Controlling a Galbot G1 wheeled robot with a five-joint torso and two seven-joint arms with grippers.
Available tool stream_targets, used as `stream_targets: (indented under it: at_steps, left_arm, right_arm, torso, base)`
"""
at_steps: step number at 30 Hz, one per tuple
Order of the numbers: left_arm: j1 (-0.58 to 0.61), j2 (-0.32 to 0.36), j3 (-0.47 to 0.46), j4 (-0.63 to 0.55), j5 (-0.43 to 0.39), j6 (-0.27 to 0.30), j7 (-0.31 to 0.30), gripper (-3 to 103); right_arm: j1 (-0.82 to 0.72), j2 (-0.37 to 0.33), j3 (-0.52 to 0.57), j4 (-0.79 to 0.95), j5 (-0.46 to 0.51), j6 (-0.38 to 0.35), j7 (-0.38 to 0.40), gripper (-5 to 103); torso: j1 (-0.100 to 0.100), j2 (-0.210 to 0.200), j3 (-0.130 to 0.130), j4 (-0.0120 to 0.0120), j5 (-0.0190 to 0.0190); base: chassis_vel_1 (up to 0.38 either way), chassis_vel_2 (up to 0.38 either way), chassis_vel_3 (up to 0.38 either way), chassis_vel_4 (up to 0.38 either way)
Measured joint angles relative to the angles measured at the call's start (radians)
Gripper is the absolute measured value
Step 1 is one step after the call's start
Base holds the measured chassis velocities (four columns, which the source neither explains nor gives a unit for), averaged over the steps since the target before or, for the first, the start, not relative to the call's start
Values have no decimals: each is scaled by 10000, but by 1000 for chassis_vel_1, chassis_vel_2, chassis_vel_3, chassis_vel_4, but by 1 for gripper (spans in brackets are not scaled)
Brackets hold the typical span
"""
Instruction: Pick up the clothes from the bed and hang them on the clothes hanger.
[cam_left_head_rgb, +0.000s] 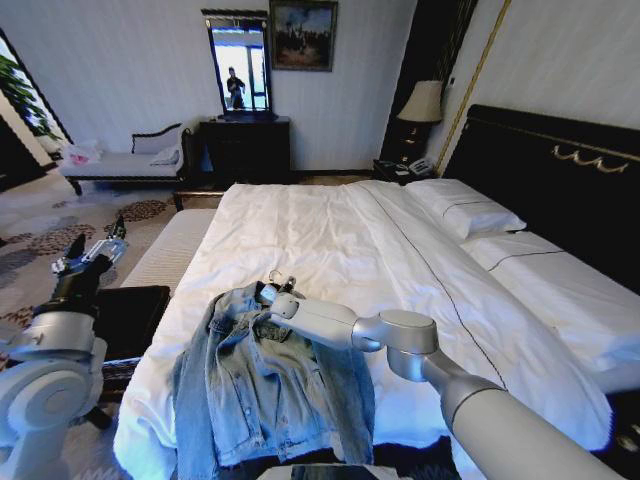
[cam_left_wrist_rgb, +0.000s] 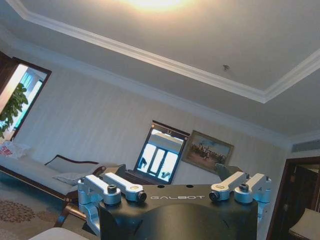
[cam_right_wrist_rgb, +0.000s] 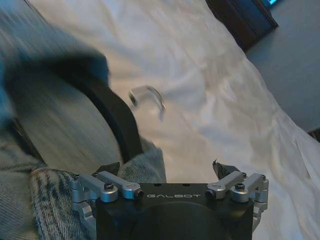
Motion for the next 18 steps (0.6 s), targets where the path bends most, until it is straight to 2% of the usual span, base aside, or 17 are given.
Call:
stream_targets:
  at_steps: [3, 6, 10, 18]
  left_arm:
    - [-54, -17, 135, 24, 72, 3, 0, 100]
    - [-74, -28, 170, 58, 100, 4, 0, 100]
    - [-96, -35, 182, 120, 110, 4, 0, 100]
    - [-138, -56, 294, 147, 150, -10, 9, 100]
  right_arm:
    - [-176, -10, 303, -1014, -650, 686, -925, 100]
    - [-208, -19, 358, -1130, -673, 888, -1219, 100]
    - [-255, -34, 365, -965, -509, 989, -1251, 100]
    - [-264, -35, -123, -795, -296, 1008, -1164, 100]
  torso:
    - [-1, 0, 0, 1, 1]
    - [-1, 2, -1, -1, 1]
    - [0, 2, -2, -7, -2]
    - [-1, 2, -2, 2, -1]
  base:
    - [0, 0, 0, 0]
    - [0, 0, 0, 0]
    - [0, 0, 0, 0]
    - [0, 0, 0, 0]
